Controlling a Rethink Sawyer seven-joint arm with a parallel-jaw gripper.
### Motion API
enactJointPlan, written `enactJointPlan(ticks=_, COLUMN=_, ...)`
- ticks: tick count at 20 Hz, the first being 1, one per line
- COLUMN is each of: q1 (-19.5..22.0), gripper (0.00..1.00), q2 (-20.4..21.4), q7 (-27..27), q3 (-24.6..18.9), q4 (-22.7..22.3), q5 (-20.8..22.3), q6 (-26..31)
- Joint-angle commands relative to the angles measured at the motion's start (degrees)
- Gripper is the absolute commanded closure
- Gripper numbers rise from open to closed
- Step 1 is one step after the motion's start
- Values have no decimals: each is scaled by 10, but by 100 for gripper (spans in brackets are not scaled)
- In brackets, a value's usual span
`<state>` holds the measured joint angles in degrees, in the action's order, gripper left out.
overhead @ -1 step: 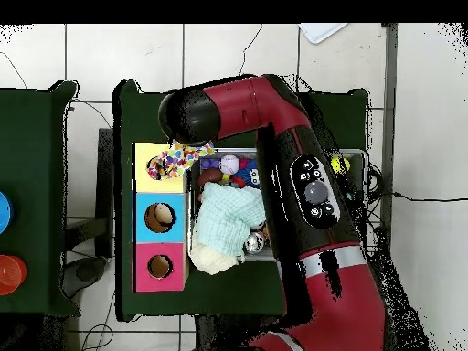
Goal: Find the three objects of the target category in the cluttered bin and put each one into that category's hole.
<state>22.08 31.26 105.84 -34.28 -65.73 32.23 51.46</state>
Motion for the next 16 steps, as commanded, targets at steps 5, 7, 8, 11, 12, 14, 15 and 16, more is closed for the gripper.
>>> enactJointPlan(ticks=5, q1=-14, gripper=100, q2=7, q7=-52, q3=4, q4=-70, q5=-71, q6=159)
enactJointPlan(ticks=7, q1=-14, gripper=100, q2=12, q7=-57, q3=9, q4=-84, q5=-69, q6=161)
enactJointPlan(ticks=8, q1=-13, gripper=100, q2=10, q7=-58, q3=12, q4=-93, q5=-66, q6=155)
enactJointPlan(ticks=11, q1=-9, gripper=100, q2=-17, q7=-67, q3=20, q4=-117, q5=-39, q6=98)
enactJointPlan(ticks=12, q1=-10, gripper=100, q2=-32, q7=-61, q3=24, q4=-119, q5=-29, q6=75)
enactJointPlan(ticks=14, q1=-10, gripper=100, q2=-53, q7=-48, q3=29, q4=-122, q5=-14, q6=35)
enactJointPlan(ticks=15, q1=-11, gripper=100, q2=-54, q7=-44, q3=31, q4=-124, q5=-13, q6=31)
enactJointPlan(ticks=16, q1=-12, gripper=100, q2=-55, q7=-40, q3=33, q4=-126, q5=-11, q6=27)
